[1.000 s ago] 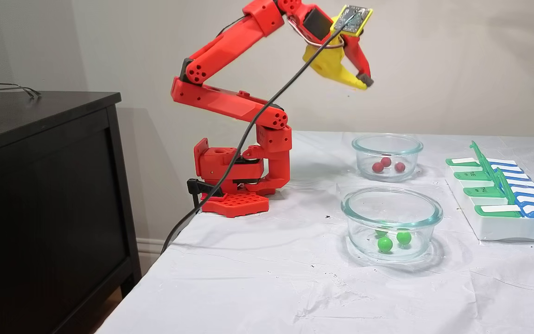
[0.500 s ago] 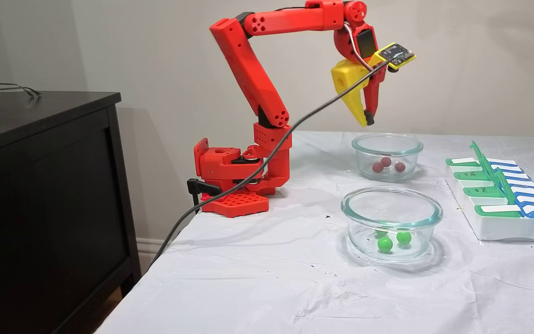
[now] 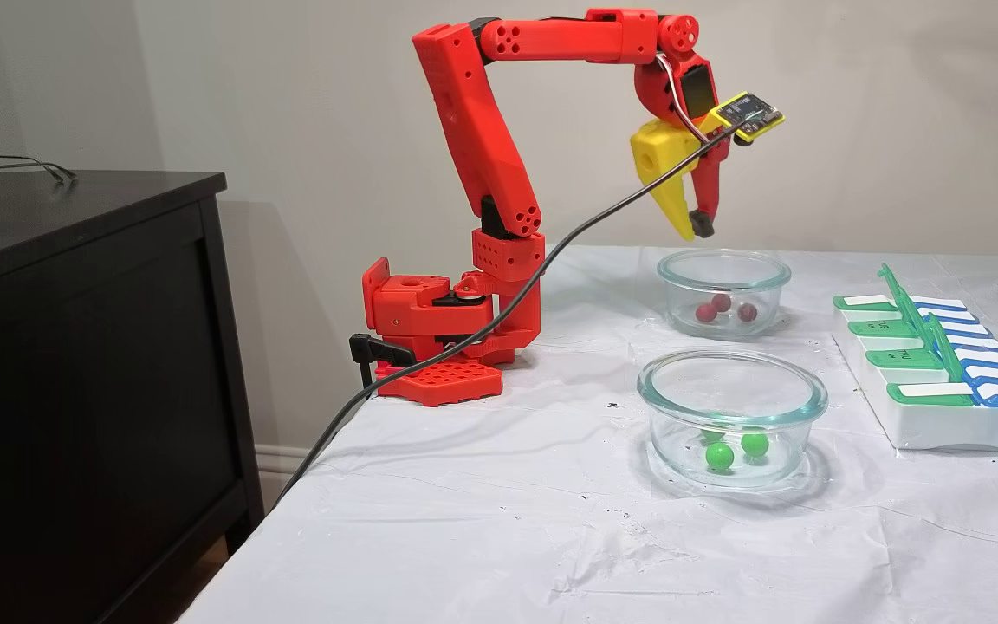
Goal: Sort medicines into box.
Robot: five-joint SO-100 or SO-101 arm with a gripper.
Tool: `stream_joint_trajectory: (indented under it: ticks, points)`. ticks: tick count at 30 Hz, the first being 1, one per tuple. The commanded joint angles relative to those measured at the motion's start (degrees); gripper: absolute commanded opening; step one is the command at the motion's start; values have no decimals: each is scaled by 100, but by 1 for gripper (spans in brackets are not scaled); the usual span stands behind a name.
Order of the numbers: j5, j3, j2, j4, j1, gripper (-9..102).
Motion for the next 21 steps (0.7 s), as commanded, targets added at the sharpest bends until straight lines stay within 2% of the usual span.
stream_joint_trajectory:
  ticks: [1,21]
  points:
    - [53,-290,-26,-378,79,12]
    - [246,53,-861,-1090,149,10]
